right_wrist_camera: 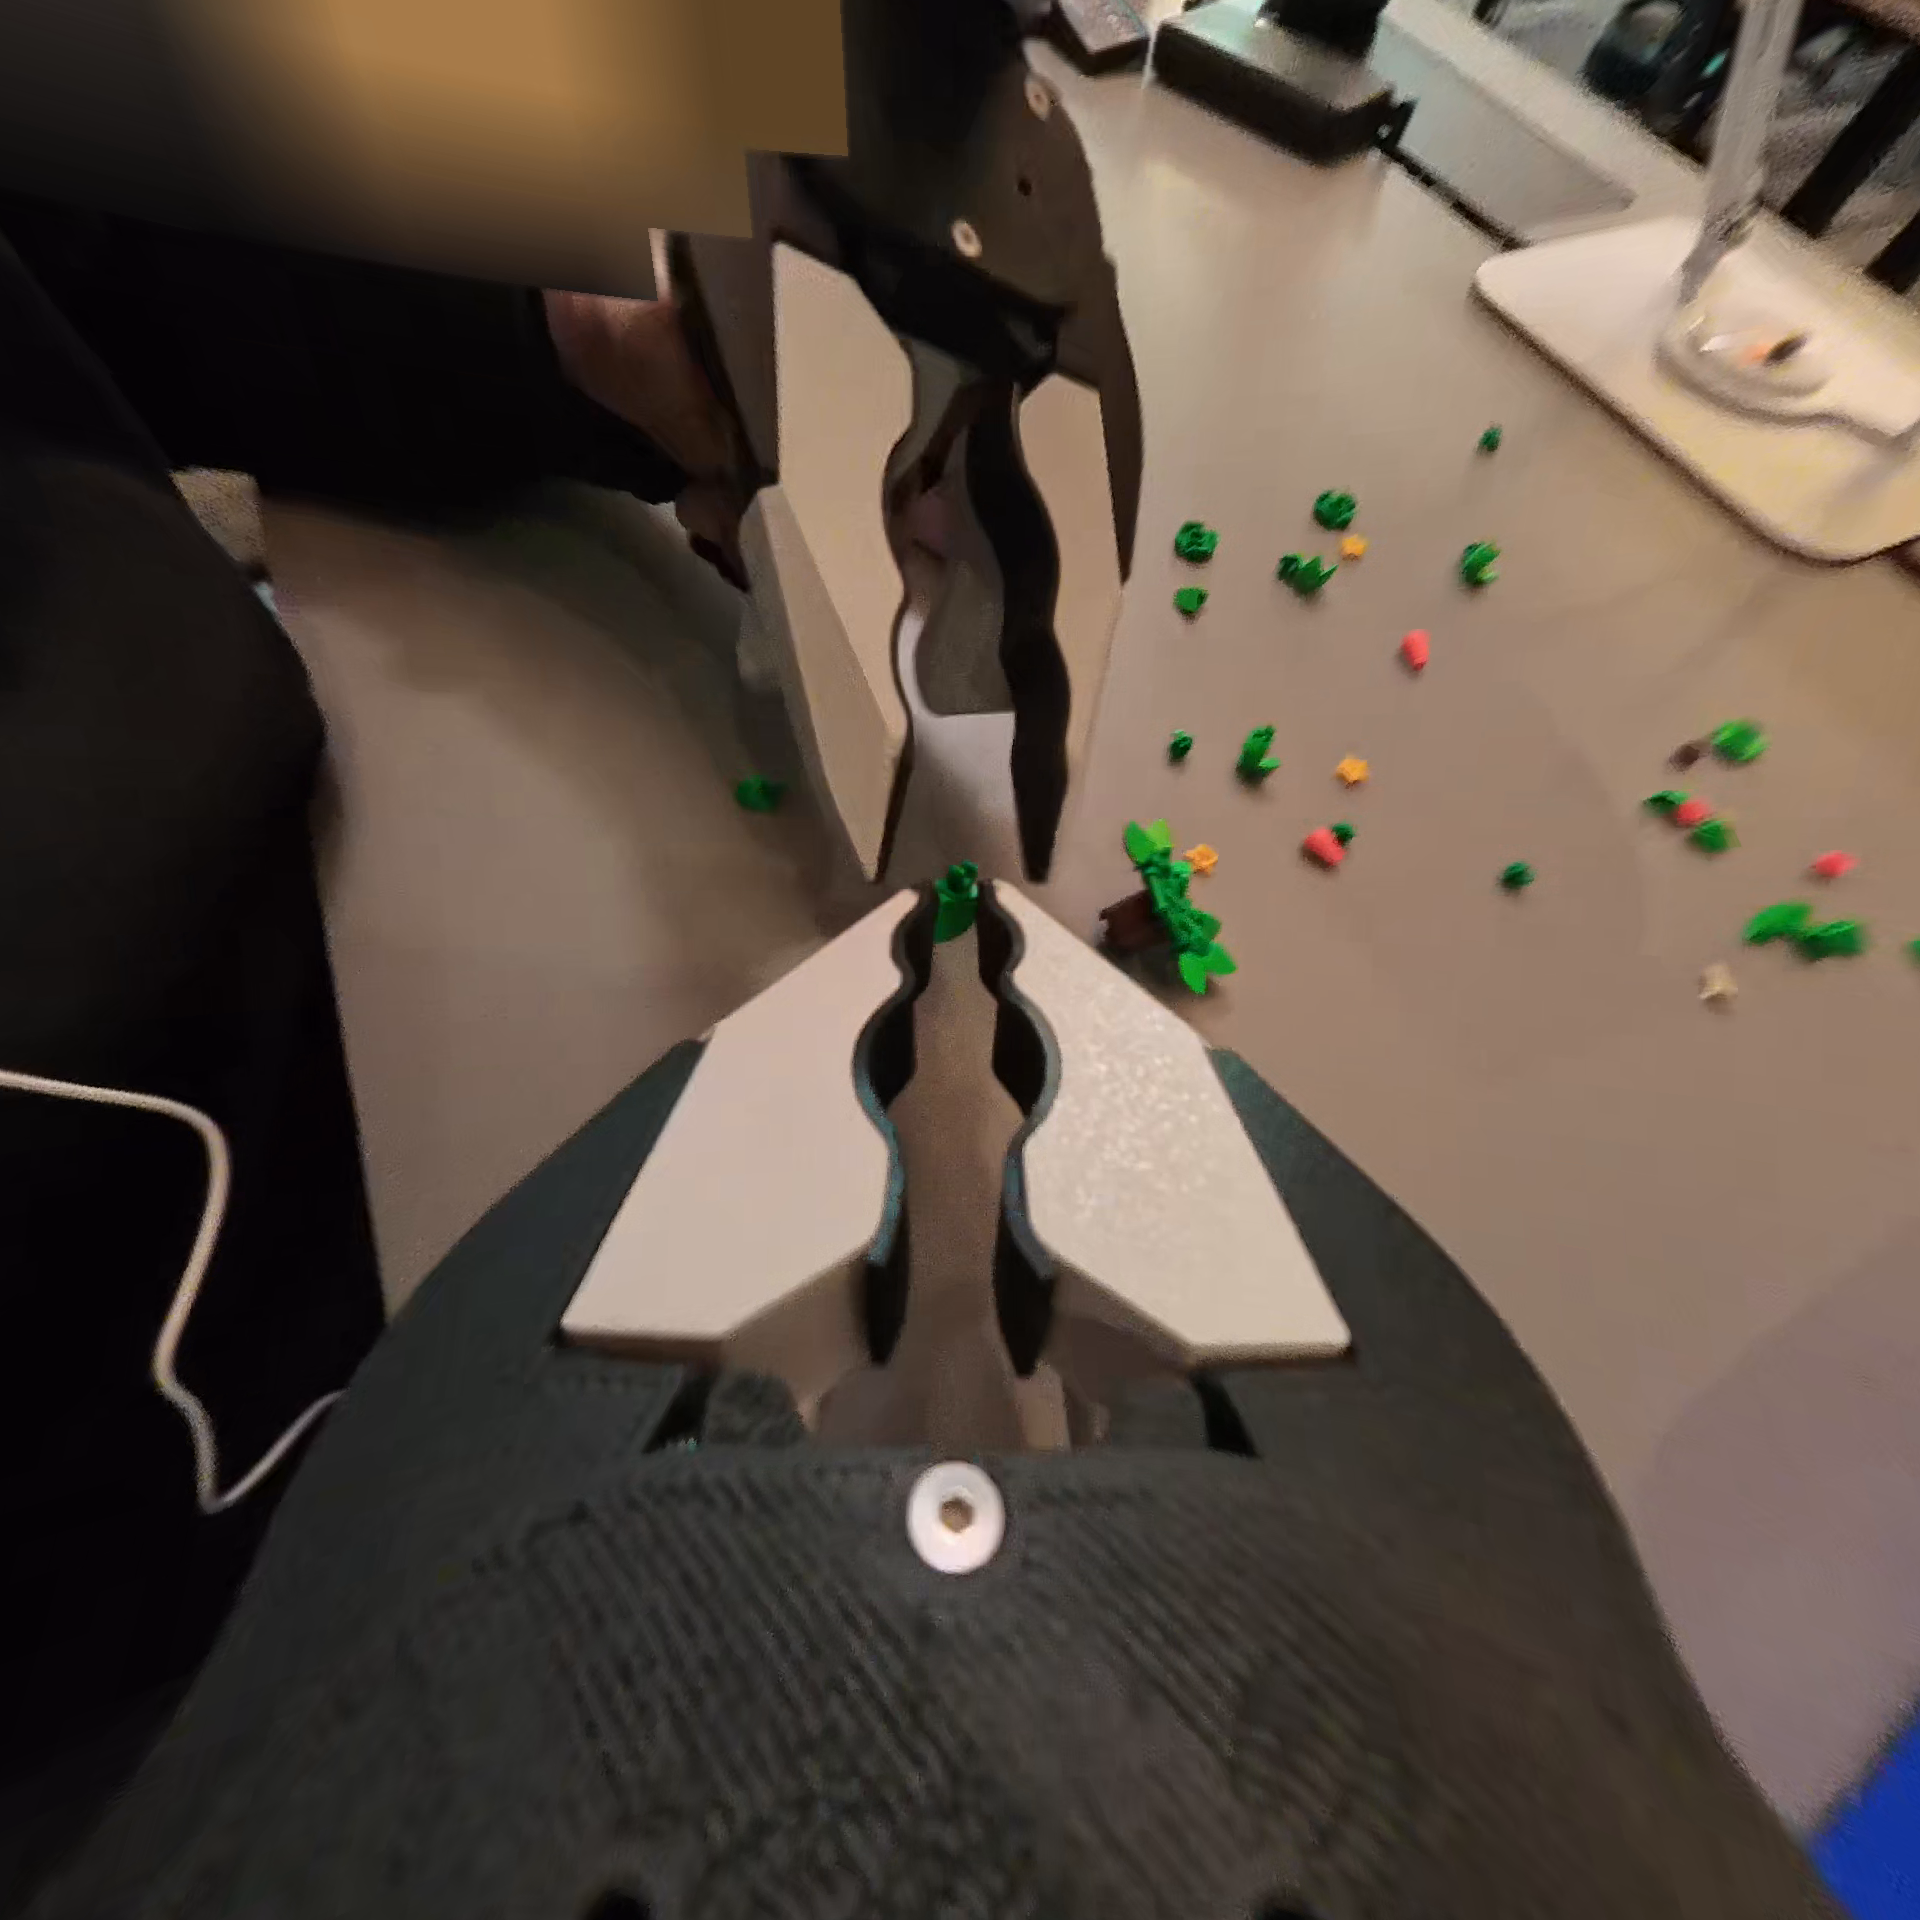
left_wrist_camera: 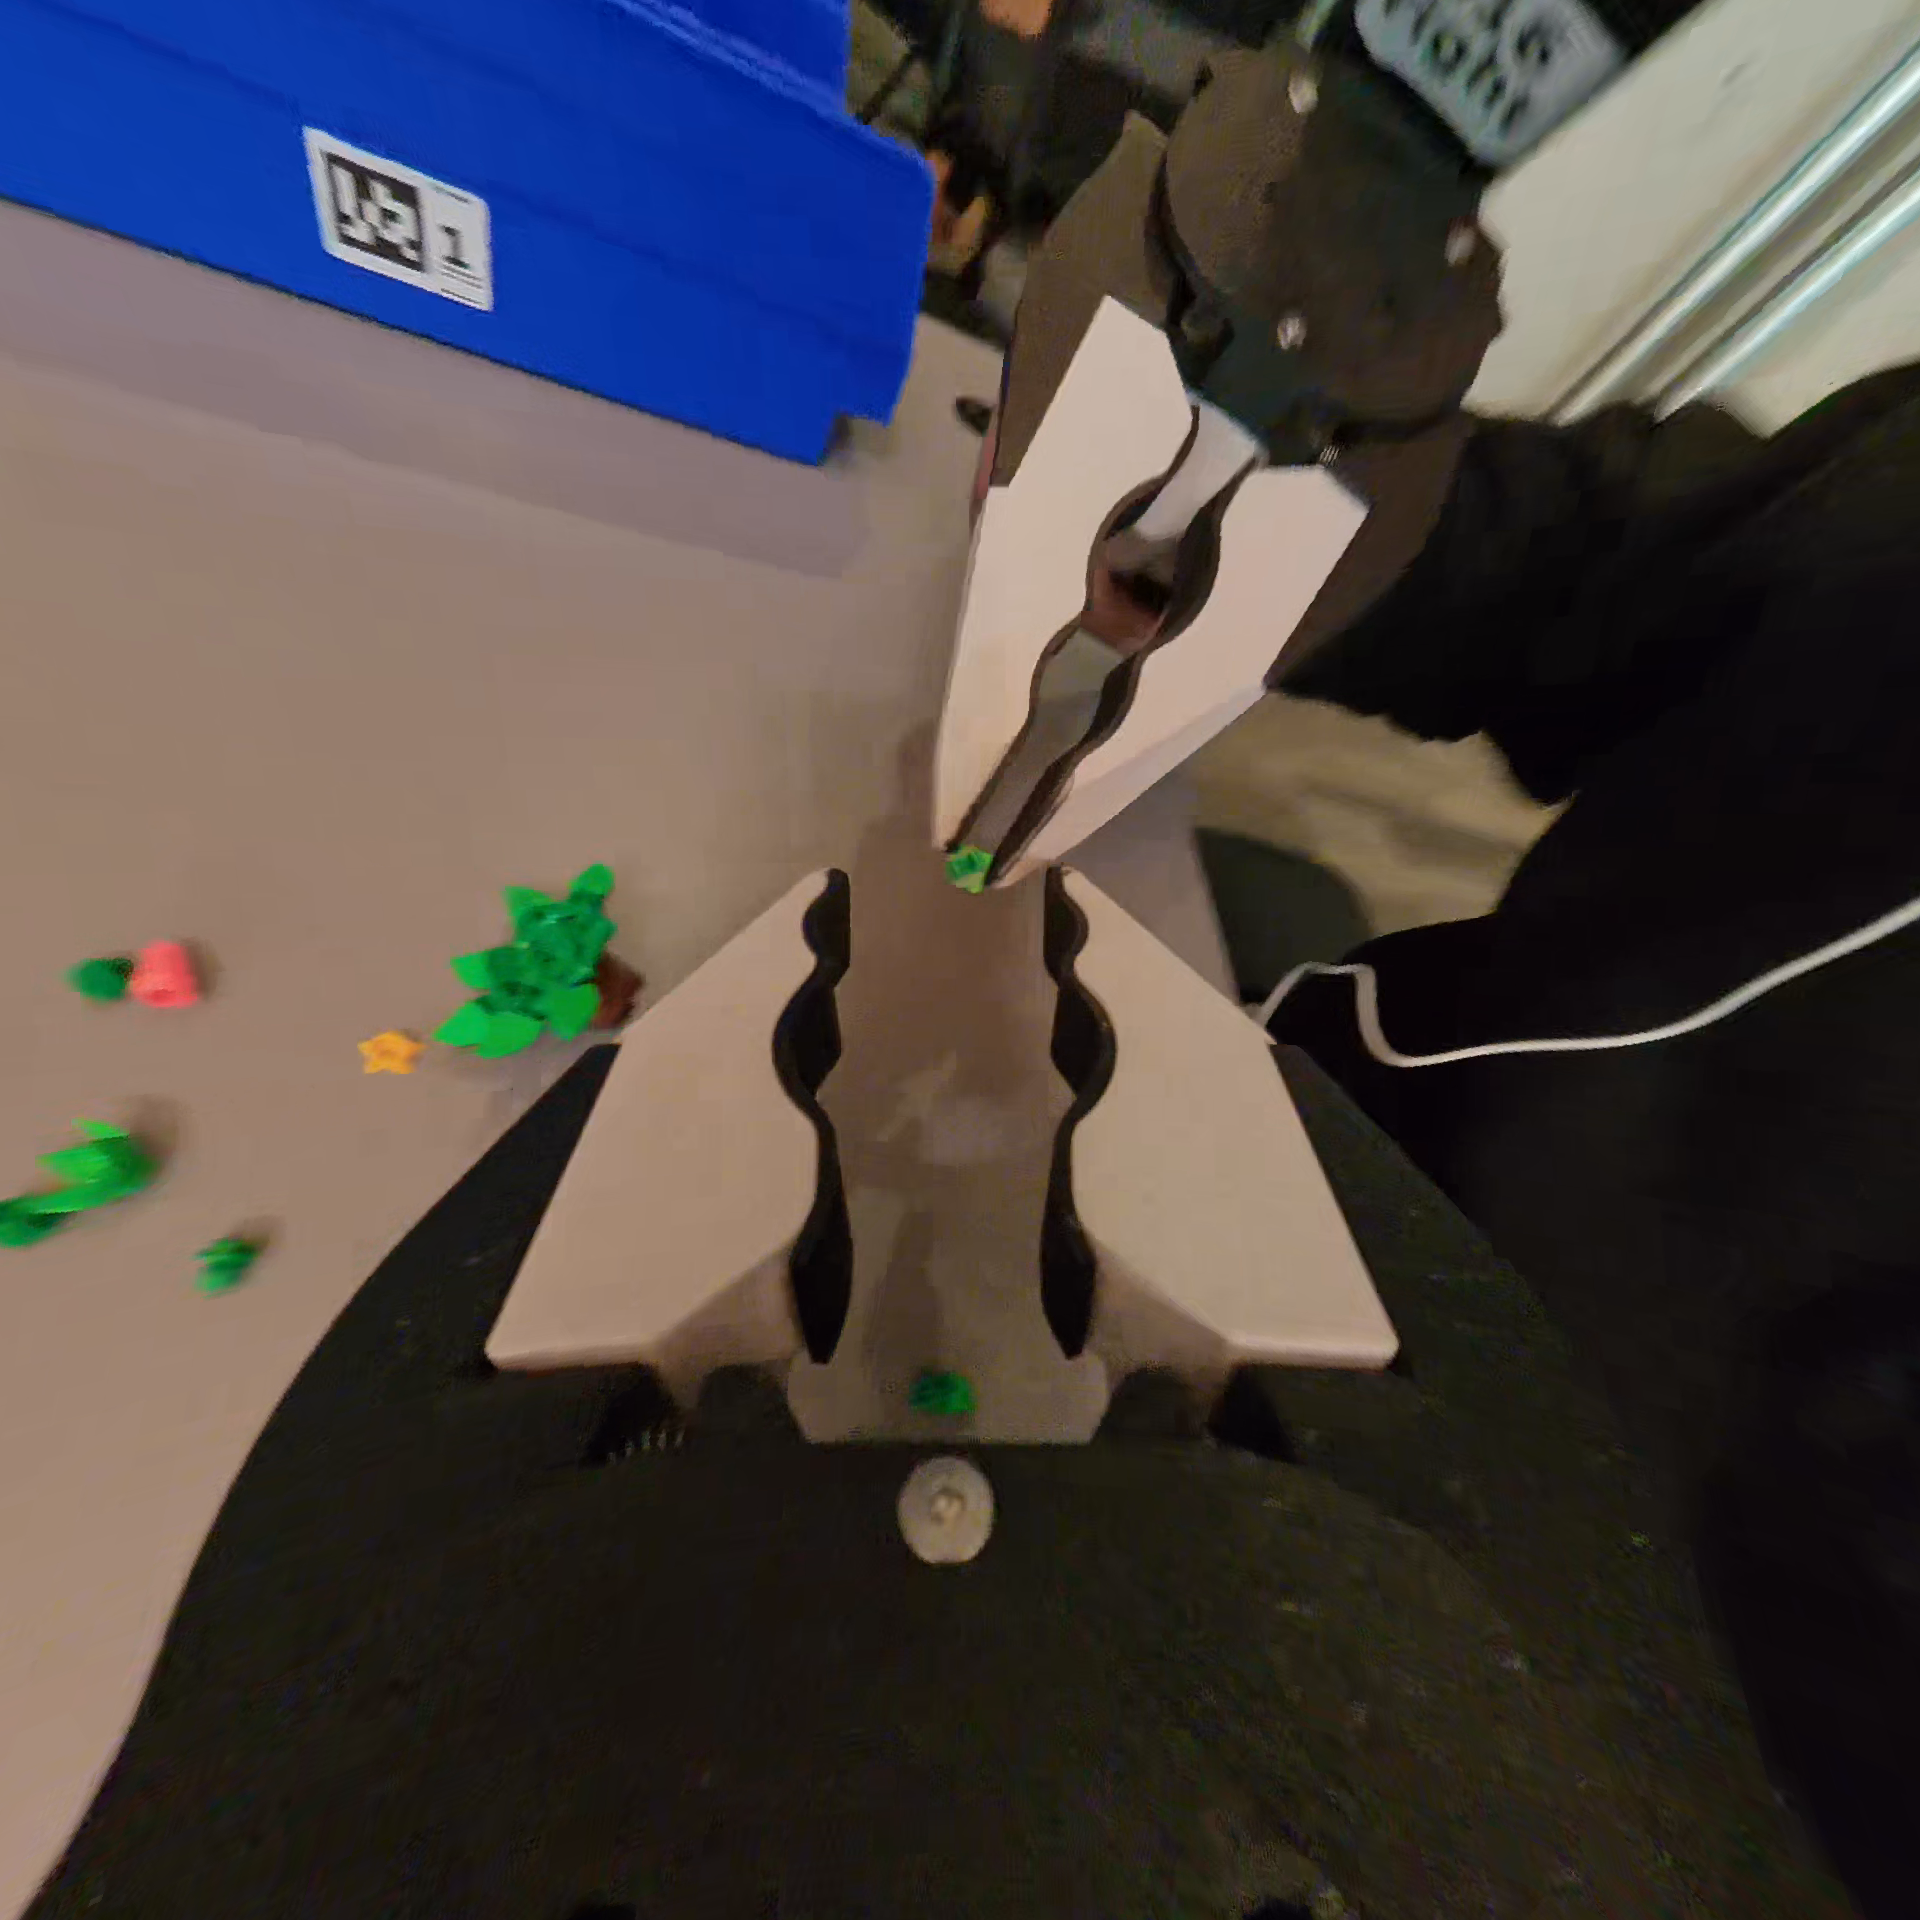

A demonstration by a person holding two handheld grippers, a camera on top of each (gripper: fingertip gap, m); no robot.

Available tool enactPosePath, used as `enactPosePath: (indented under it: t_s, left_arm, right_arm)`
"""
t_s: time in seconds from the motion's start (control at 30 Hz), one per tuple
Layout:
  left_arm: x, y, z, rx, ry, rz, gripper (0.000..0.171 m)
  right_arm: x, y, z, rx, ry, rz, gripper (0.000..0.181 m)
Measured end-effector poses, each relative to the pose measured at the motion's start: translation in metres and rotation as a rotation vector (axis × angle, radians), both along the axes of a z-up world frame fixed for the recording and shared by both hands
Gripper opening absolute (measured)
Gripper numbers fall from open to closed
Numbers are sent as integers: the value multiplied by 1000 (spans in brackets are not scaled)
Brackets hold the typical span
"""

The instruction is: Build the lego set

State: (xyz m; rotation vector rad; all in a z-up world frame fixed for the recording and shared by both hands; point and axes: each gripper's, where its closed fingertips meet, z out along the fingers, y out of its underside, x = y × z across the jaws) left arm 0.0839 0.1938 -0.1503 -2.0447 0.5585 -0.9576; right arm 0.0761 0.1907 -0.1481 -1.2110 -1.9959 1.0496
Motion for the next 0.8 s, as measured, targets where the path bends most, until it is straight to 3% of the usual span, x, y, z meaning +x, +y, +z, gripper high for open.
enactPosePath:
  t_s: [0.1, 0.3, 0.47, 0.7, 0.8]
  left_arm:
    - [4, -4, 8, -73, -163, -24, 26]
    - [8, -10, 17, -146, -343, -60, 12]
    - [8, -14, 26, -179, -477, -95, 12]
    - [6, -16, 31, -202, -557, -116, 5]
    - [4, -15, 36, -211, -620, -118, 4]
  right_arm:
    - [-1, -3, 7, 133, 50, 14, 6]
    - [-1, -7, 13, 343, 111, 44, 6]
    - [2, -12, 20, 355, 144, 82, 6]
    - [2, -16, 25, 358, 176, 103, 7]
    - [-1, -14, 29, 335, 205, 77, 17]
